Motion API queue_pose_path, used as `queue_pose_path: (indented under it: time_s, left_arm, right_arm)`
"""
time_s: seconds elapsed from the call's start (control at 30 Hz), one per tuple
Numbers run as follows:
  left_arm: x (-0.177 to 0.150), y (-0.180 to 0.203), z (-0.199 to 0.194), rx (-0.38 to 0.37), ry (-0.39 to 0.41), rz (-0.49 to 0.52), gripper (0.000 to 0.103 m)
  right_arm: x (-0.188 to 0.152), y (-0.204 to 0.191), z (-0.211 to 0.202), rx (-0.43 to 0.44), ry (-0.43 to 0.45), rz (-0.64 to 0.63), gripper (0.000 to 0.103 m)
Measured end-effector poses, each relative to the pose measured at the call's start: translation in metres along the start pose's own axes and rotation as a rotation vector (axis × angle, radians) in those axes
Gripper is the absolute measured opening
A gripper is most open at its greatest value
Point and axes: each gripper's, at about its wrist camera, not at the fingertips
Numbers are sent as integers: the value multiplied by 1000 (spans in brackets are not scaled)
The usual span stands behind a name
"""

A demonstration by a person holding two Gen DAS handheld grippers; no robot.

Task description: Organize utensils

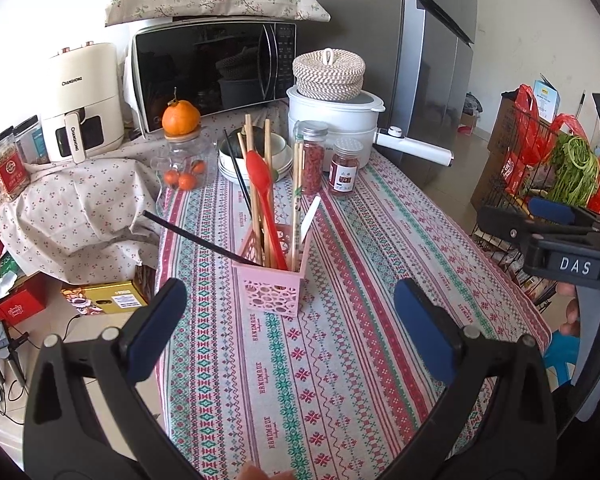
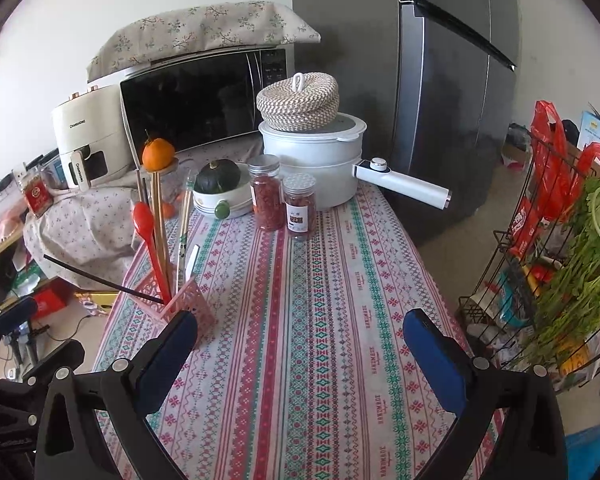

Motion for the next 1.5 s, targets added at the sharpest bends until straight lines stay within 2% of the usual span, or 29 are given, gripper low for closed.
queue_pose_path:
  time_s: [1.5]
  left_arm:
    - [-2, 5, 2, -26, -19, 6, 103]
  right_arm:
    - [-5, -9, 6, 18, -35, -14, 103]
Point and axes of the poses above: each gripper's, at about its wrist camera, not at the fingertips, and z roughly the way its jaws point, y to its right, x to its top, and after that the axes turned 1 degree about -z, right-handed
